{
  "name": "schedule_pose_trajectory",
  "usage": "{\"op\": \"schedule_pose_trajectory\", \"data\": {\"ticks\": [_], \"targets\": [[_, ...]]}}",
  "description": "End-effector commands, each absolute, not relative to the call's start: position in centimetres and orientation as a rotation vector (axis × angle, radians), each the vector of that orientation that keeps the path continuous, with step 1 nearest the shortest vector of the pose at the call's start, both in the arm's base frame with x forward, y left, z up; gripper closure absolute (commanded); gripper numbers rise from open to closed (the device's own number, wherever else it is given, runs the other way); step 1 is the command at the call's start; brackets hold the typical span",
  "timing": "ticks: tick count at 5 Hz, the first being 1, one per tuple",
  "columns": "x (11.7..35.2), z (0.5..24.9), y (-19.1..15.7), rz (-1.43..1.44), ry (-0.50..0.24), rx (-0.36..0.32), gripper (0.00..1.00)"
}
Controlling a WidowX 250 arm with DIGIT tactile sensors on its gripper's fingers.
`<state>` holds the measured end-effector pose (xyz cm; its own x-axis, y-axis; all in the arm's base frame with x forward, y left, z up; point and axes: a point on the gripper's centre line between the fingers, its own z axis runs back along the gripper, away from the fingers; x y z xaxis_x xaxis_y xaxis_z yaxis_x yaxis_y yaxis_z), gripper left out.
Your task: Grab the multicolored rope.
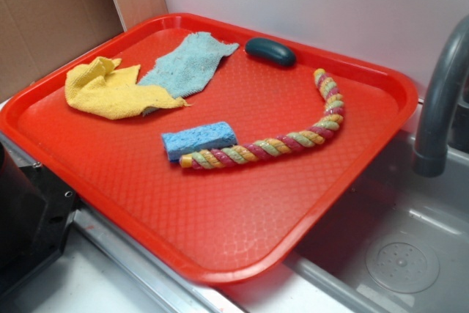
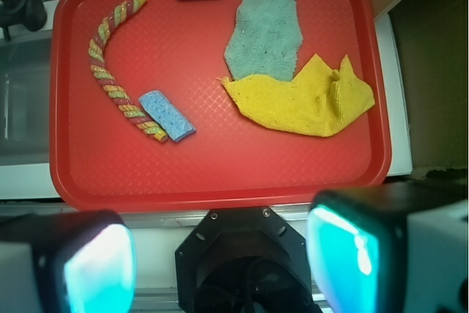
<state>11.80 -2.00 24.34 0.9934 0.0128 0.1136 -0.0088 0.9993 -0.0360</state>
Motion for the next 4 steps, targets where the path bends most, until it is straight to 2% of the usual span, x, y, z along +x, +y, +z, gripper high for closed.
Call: {"op": "schedule_pose_trajectory", "data": {"ticks": [1, 2, 3, 4], "targets": [[11.8, 24.3, -2.0, 0.011, -0.114, -0.036, 0.00], [16.8, 19.3, -5.4, -0.204, -0.080, -0.082, 0.00], [19.8, 15.4, -10.0, -0.421, -0.141, -0.111, 0.00], [20.7, 12.8, -12.3, -0.529, -0.125, -0.099, 0.00]]}}
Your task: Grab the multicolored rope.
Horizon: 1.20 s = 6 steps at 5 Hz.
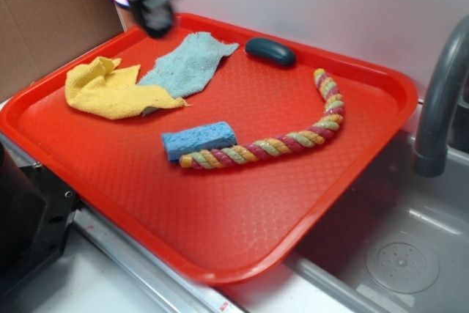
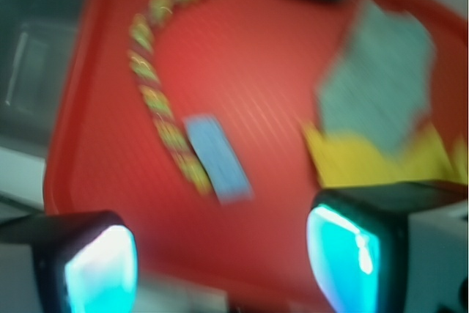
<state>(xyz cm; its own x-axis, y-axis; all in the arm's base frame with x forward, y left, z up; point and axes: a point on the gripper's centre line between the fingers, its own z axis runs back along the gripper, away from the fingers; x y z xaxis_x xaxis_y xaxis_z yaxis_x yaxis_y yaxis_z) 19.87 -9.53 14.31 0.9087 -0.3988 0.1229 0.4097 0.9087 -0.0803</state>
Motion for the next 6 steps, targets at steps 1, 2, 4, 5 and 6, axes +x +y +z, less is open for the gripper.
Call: {"op": "schedule_pose_trajectory", "data": {"ticks": [1, 2, 4, 5, 6], "targets": [[20.3, 9.6, -13.6, -0.555, -0.114, -0.039, 0.00], [19.5, 5.8, -14.6, -0.552, -0.082, -0.018, 0.00], [19.0, 2.1, -14.1, -0.545, -0.006, -0.015, 0.00], [19.1, 2.6, -14.7, -0.505, 0.023, -0.032, 0.00], [19.1, 2.9, -15.2, -0.446, 0.045, -0.047, 1.00]]}}
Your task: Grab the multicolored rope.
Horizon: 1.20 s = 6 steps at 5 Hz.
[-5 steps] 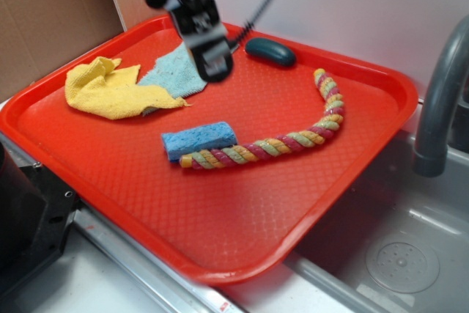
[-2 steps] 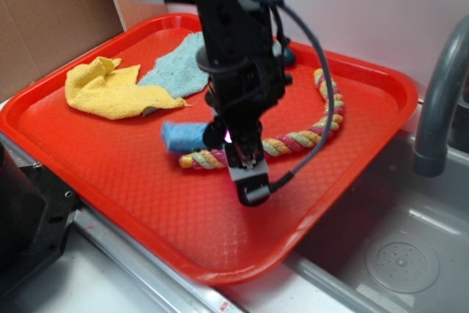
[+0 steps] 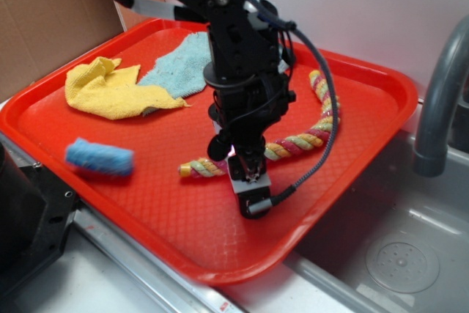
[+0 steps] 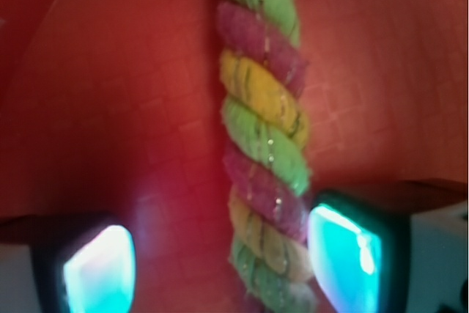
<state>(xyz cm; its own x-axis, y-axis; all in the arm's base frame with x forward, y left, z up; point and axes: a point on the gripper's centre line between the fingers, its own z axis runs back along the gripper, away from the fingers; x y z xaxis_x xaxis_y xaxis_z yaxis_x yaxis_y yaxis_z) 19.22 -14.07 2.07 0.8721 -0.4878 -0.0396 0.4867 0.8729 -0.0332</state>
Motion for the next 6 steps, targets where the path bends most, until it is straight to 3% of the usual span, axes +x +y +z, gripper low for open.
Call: {"op": "schedule_pose_trajectory", "data": {"ticks": [1, 3, 4, 5, 6], "targets": [[18.0, 3.6, -15.8, -0.415, 0.051, -0.029, 1.00], [15.7, 4.6, -16.9, -0.338, 0.112, 0.044, 1.00], [13.2, 9.6, -15.2, -0.144, 0.030, 0.014, 1.00], [17.6, 14.3, -10.7, 0.048, -0.059, 0.027, 1.00], [18.0, 19.6, -5.2, 0.198, -0.120, 0.035, 1.00]]}}
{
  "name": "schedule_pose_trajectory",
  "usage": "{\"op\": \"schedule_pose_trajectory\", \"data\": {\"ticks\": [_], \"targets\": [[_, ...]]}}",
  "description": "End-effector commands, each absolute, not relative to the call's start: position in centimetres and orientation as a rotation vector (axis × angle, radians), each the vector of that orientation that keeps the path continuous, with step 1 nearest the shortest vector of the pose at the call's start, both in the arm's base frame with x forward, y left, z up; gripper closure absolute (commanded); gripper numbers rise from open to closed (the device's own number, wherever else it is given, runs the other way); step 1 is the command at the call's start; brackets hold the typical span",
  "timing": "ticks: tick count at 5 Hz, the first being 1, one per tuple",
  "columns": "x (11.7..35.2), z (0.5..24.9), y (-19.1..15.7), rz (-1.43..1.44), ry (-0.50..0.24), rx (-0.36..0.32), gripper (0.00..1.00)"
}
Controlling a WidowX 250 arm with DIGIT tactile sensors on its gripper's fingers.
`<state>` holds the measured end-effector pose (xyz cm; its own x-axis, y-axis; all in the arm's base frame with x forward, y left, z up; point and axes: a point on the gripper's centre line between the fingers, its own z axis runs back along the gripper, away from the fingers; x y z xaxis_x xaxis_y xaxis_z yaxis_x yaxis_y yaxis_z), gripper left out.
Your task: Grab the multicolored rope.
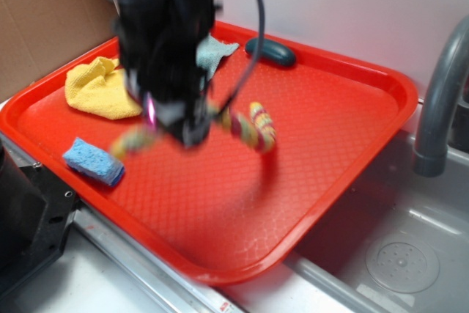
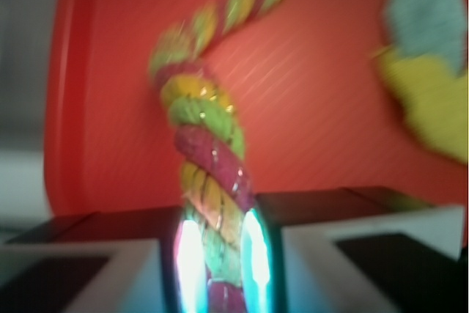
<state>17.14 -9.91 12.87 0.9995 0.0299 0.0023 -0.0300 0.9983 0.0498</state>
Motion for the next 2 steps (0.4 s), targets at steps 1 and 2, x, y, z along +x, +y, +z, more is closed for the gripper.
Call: {"op": "schedule_pose_trajectory", "data": {"ticks": [1, 2], "targets": [[18.0, 22.1, -0.4, 0.244, -0.134, 0.074, 1.00], [18.0, 22.5, 4.2, 0.252, -0.129, 0.091, 1.00]]}}
